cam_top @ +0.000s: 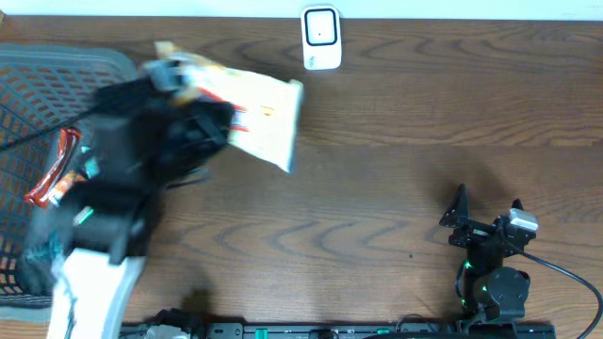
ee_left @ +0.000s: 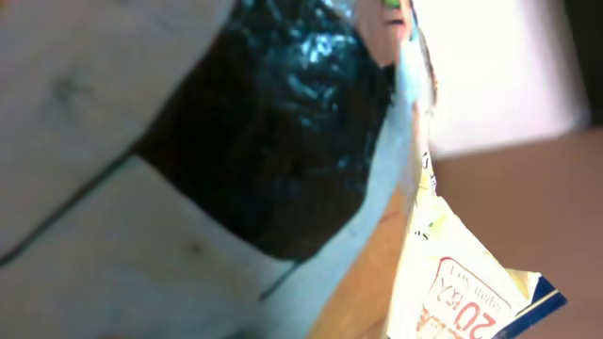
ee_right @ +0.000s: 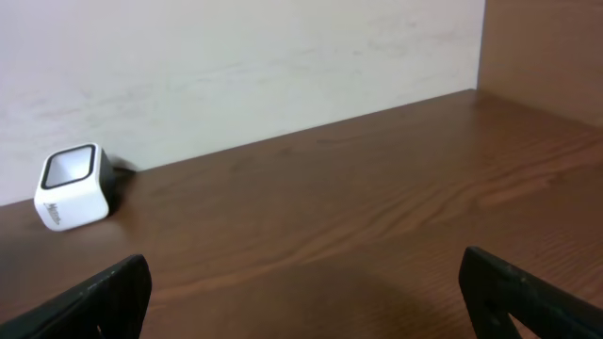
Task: Scan the item barcode
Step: 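Lift the snack bag out and place it on the table center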
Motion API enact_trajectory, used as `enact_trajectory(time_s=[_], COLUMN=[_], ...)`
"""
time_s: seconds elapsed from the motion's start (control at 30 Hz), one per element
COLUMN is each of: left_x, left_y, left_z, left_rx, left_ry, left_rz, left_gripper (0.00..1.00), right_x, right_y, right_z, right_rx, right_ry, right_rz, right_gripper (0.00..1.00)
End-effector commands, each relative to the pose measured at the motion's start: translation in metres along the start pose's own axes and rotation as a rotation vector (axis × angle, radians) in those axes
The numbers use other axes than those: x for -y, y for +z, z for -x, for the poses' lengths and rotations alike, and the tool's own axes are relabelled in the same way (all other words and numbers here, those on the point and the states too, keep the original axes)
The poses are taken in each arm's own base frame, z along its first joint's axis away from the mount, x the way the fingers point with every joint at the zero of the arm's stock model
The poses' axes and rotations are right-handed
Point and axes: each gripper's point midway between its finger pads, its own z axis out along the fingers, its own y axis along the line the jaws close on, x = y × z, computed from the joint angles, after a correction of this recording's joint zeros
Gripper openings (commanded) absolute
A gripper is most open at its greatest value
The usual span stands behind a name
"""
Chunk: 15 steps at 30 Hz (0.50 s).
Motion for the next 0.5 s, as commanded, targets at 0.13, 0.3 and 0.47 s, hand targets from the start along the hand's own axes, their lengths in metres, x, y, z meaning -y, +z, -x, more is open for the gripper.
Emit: enact_trajectory(time_s=[0.13, 0.3, 0.47], left_x=[-0.025, -0.059, -0.094], left_y=[0.116, 0.180, 0.214], left_z=[-0.054, -0.088, -0.111], left_rx=[-0.151, -0.258, -0.320], left_ry=[0.147, 0.156, 0.112], left_rz=[0.217, 0.313, 0.400], left_gripper=[0.07, 0.07, 0.07], right_x=[-0.002, -0.002, -0.002], right_y=[0.000, 0.000, 0.000], right_z=[-0.002, -0.002, -0.002], right_rx=[-0.004, -0.004, -0.004], right_ry=[-0.015, -0.016, -0.015], right_rz=[0.009, 0.009, 0.009], right_gripper=[0.99, 0.99, 0.99])
